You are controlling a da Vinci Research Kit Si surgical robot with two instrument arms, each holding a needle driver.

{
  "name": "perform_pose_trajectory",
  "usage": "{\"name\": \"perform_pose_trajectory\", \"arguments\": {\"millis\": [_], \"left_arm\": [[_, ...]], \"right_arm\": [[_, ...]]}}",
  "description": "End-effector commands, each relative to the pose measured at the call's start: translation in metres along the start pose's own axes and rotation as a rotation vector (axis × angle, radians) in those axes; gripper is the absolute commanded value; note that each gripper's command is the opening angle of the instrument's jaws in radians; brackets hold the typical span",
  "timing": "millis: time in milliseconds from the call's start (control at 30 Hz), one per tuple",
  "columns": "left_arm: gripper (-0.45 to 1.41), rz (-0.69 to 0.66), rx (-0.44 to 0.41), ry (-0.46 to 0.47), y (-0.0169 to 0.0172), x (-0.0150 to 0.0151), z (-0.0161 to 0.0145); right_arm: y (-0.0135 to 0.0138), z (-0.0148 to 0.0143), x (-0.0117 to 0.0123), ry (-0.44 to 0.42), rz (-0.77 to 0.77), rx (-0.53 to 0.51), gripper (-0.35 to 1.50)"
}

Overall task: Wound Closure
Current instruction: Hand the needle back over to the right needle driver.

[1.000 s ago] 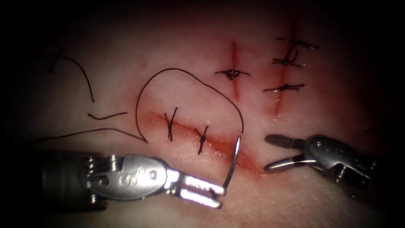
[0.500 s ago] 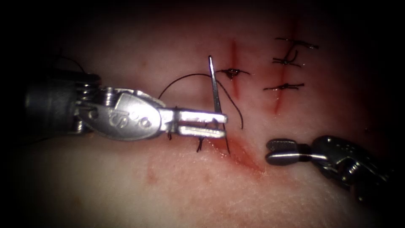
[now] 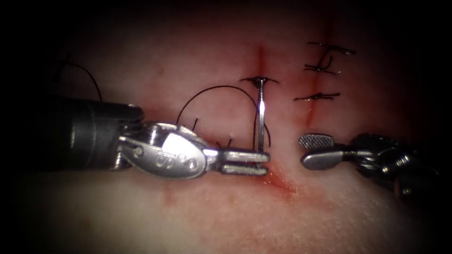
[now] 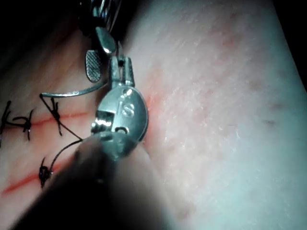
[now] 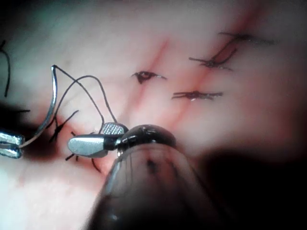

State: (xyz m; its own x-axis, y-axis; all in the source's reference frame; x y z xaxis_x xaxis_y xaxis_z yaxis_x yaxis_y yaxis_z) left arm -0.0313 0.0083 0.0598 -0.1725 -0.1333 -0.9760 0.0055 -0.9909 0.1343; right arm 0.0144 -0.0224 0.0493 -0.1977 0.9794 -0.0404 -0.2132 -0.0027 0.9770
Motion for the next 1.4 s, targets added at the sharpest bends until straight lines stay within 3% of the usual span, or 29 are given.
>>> {"name": "perform_pose_trajectory", "arguments": {"millis": [33,267,467,900,1267,1400], "left_arm": [[-0.45,0.019,-0.003,-0.006,0.0008,-0.0008,0.0009],[-0.45,0.1,0.018,-0.063,0.0036,-0.0018,0.0018],[-0.45,0.124,0.029,-0.094,0.0048,-0.0018,0.0022],[-0.45,0.134,0.028,-0.094,0.0048,-0.0015,0.0021],[-0.45,0.134,0.029,-0.092,0.0047,-0.0014,0.0025],[-0.45,0.14,0.029,-0.092,0.0048,-0.0014,0.0027]], "right_arm": [[-0.0004,0.0015,0.0007,0.003,0.014,0.002,1.33],[-0.0008,0.003,0.0007,-0.007,0.146,-0.015,1.38],[-0.0005,0.0045,-0.0001,-0.013,0.154,-0.039,1.41],[0.0007,0.0071,-0.0017,-0.04,0.133,-0.109,1.48],[0.0005,0.0083,-0.0013,-0.034,0.138,-0.115,1.48],[0.0006,0.0085,-0.0014,-0.039,0.137,-0.101,1.4]]}}
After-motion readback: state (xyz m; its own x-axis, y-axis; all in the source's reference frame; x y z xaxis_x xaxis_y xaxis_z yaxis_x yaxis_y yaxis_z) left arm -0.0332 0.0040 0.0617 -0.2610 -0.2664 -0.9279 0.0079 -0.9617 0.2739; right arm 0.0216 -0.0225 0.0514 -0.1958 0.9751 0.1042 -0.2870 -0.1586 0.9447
